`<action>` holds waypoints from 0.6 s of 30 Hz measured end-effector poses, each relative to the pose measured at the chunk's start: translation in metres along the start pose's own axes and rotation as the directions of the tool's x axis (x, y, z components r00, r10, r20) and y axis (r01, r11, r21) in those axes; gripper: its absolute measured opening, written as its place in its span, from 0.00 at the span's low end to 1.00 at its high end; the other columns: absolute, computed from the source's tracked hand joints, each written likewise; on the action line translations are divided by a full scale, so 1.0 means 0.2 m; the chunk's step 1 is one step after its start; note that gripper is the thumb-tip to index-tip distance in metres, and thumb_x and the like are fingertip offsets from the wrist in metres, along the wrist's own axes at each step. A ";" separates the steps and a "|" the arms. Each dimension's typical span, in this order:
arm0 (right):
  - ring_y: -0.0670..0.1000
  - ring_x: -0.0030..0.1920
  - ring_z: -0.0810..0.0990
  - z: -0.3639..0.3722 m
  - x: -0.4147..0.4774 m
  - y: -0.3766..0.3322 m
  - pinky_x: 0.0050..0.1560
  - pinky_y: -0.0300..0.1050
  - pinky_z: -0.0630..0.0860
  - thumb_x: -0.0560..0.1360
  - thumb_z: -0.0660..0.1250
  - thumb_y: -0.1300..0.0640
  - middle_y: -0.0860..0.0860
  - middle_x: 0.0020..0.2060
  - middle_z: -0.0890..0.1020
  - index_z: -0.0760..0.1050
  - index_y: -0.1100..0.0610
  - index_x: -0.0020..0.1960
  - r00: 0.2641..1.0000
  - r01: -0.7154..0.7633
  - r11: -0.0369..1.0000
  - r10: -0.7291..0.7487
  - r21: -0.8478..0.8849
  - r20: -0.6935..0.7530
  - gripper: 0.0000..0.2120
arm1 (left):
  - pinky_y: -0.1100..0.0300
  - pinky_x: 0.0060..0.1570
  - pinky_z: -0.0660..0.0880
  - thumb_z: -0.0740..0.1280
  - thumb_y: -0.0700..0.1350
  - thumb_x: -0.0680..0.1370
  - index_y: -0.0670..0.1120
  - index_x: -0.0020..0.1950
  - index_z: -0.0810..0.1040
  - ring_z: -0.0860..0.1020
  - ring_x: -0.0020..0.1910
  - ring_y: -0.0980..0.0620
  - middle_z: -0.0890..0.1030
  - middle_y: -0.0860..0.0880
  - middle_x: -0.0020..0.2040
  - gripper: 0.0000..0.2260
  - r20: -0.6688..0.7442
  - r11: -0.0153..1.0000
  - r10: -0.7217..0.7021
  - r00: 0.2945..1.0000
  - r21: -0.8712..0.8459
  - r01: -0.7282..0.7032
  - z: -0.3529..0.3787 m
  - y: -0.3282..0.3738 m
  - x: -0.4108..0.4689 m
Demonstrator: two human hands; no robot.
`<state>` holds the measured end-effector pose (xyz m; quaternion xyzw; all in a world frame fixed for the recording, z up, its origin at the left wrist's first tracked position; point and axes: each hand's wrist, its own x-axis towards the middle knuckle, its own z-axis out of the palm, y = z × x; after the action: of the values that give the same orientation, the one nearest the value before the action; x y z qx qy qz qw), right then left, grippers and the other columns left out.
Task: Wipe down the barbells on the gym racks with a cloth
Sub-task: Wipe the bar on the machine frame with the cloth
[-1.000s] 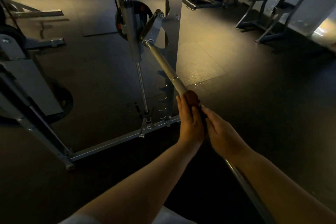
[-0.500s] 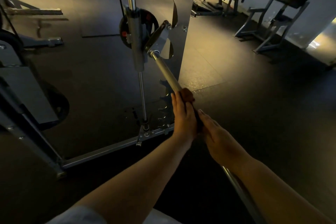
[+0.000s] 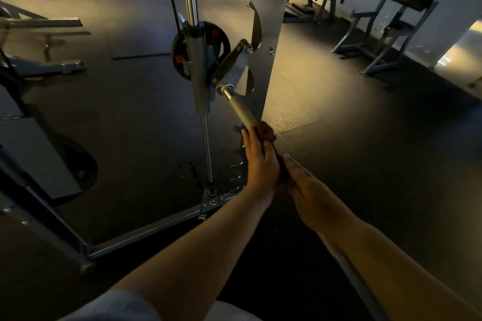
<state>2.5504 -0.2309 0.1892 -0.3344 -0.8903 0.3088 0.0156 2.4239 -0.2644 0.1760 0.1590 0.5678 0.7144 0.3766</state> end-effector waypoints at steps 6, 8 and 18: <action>0.45 0.82 0.48 0.01 0.12 0.00 0.82 0.52 0.54 0.86 0.54 0.57 0.43 0.83 0.48 0.46 0.45 0.84 1.000 0.010 1.000 -0.010 -0.020 0.016 0.30 | 0.47 0.75 0.57 0.54 0.46 0.87 0.63 0.81 0.45 0.54 0.80 0.48 0.44 0.57 0.83 0.27 0.009 0.999 0.002 1.000 -0.033 -0.002 -0.03 -0.04 0.01; 0.46 0.82 0.48 0.01 0.17 -0.02 0.82 0.53 0.55 0.86 0.54 0.55 0.43 0.83 0.48 0.46 0.45 0.84 1.000 0.027 1.000 -0.027 0.008 0.016 0.30 | 0.42 0.78 0.56 0.54 0.48 0.87 0.66 0.81 0.45 0.54 0.80 0.49 0.45 0.57 0.83 0.27 0.031 0.999 0.026 0.999 -0.019 -0.026 -0.04 -0.08 0.00; 0.44 0.81 0.52 0.02 0.31 -0.07 0.81 0.50 0.56 0.86 0.52 0.57 0.43 0.83 0.51 0.47 0.43 0.83 0.999 0.018 1.000 -0.018 -0.006 -0.035 0.29 | 0.39 0.75 0.59 0.54 0.48 0.87 0.64 0.81 0.44 0.58 0.79 0.44 0.50 0.52 0.83 0.28 0.017 0.998 -0.034 0.999 -0.047 0.035 -0.10 0.00 0.27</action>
<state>2.4927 -0.2038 0.1831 -0.3316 -0.8937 0.3003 0.0331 2.3746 -0.2394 0.1591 0.1460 0.5504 0.7198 0.3970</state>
